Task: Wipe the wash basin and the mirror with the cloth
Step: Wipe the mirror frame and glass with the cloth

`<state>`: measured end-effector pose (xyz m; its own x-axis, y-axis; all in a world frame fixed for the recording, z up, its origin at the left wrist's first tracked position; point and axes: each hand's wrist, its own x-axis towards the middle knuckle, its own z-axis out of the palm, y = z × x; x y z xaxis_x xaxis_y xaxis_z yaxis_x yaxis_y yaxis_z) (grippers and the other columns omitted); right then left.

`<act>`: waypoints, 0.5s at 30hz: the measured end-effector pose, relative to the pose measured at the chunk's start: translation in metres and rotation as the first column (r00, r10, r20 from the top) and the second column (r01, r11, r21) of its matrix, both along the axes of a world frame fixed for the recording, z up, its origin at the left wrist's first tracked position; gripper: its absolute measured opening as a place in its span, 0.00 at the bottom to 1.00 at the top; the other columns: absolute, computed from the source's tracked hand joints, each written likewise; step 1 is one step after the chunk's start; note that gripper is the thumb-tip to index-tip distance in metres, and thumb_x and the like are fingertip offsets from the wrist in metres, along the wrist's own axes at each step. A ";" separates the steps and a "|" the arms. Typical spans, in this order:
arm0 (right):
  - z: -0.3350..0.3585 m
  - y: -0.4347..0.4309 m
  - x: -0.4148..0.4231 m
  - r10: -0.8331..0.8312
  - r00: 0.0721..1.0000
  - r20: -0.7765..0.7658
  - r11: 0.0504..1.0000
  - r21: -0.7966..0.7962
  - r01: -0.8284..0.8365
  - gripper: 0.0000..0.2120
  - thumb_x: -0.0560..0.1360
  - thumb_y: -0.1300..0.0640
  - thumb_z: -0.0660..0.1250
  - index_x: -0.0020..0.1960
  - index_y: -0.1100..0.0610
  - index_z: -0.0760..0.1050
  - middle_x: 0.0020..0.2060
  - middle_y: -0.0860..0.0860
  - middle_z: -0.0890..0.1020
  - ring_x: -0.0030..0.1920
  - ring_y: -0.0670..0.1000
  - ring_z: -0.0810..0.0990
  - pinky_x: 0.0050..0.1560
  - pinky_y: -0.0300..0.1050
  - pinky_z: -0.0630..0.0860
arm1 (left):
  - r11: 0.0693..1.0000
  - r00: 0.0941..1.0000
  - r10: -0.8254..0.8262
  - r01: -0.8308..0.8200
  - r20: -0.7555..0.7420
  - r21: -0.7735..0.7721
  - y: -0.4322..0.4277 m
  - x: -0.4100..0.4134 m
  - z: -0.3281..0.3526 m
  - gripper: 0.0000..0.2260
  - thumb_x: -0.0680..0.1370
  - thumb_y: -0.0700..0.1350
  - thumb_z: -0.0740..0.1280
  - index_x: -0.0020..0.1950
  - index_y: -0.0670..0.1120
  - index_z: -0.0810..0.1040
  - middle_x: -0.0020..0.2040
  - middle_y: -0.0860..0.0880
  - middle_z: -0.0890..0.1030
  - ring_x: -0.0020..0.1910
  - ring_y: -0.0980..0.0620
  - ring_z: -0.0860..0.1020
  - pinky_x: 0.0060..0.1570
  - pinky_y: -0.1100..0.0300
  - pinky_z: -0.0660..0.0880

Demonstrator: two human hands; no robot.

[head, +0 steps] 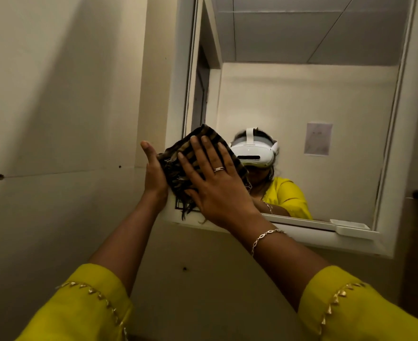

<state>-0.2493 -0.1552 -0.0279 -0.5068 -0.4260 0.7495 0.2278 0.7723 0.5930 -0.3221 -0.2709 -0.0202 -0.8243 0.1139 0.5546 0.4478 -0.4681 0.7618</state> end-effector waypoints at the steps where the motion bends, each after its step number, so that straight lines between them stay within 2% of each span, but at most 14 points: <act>1: 0.000 0.004 0.003 -0.003 1.000 0.008 1.000 0.011 0.003 0.29 0.77 0.46 0.48 0.75 0.54 0.50 0.75 0.60 0.51 0.75 0.59 0.47 0.72 0.57 0.44 | 1.000 1.000 0.008 -0.008 0.014 -0.019 -0.001 0.001 0.000 0.35 0.76 0.66 0.37 0.56 0.48 0.77 0.54 0.45 0.80 0.56 0.48 0.77 0.57 0.53 0.73; 3: 0.000 0.015 0.012 -0.006 1.000 0.014 1.000 0.017 0.006 0.28 0.77 0.46 0.48 0.75 0.54 0.50 0.75 0.59 0.52 0.75 0.59 0.48 0.73 0.56 0.45 | 0.998 0.998 0.031 -0.027 0.060 -0.060 -0.003 0.002 0.001 0.42 0.71 0.72 0.39 0.66 0.45 0.71 0.65 0.42 0.74 0.64 0.45 0.72 0.67 0.45 0.66; 5: -0.002 0.028 0.024 -0.013 1.000 -0.001 1.000 0.001 0.013 0.28 0.77 0.46 0.50 0.75 0.53 0.51 0.75 0.59 0.52 0.75 0.58 0.48 0.73 0.56 0.46 | 0.996 0.995 0.054 -0.047 0.087 -0.074 -0.004 -0.001 0.001 0.48 0.64 0.76 0.41 0.72 0.44 0.62 0.70 0.41 0.68 0.69 0.44 0.66 0.70 0.42 0.60; 7: -0.003 0.044 0.038 -0.023 0.999 -0.030 1.000 -0.022 0.022 0.28 0.78 0.46 0.51 0.75 0.53 0.52 0.75 0.59 0.52 0.75 0.58 0.48 0.73 0.57 0.46 | 0.991 0.991 0.101 -0.093 0.084 -0.092 -0.002 -0.005 0.000 0.51 0.61 0.77 0.41 0.73 0.45 0.62 0.71 0.42 0.67 0.70 0.44 0.65 0.70 0.42 0.59; 11: -0.003 0.081 0.071 -0.039 0.993 -0.110 0.996 -0.081 0.030 0.28 0.78 0.46 0.53 0.75 0.53 0.52 0.74 0.59 0.53 0.75 0.58 0.49 0.73 0.58 0.49 | 0.982 0.988 0.153 -0.148 0.034 -0.115 0.002 -0.005 0.001 0.41 0.71 0.71 0.38 0.74 0.46 0.58 0.73 0.42 0.64 0.71 0.42 0.62 0.70 0.41 0.58; 12: -0.004 0.091 0.079 -0.051 0.990 -0.128 0.994 -0.102 0.038 0.28 0.78 0.46 0.53 0.75 0.53 0.52 0.74 0.59 0.53 0.74 0.59 0.49 0.73 0.58 0.49 | 0.981 0.987 0.158 -0.154 0.028 -0.118 0.003 -0.006 0.000 0.41 0.70 0.71 0.38 0.74 0.47 0.57 0.73 0.43 0.63 0.72 0.43 0.62 0.70 0.41 0.57; 15: -0.005 0.118 0.102 -0.104 0.981 -0.165 0.984 -0.158 0.077 0.28 0.78 0.46 0.52 0.75 0.53 0.50 0.74 0.60 0.52 0.75 0.59 0.48 0.73 0.57 0.47 | 0.983 0.989 0.143 -0.137 0.044 -0.126 0.004 -0.011 -0.003 0.48 0.63 0.76 0.41 0.74 0.48 0.59 0.74 0.42 0.62 0.72 0.42 0.60 0.70 0.39 0.56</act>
<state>-0.1476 -0.0376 -0.0331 -0.3957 -0.2601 0.8808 0.3893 0.8211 0.4174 -0.3332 -0.2673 -0.0229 -0.8646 0.0596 0.4989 0.4600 -0.3056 0.8337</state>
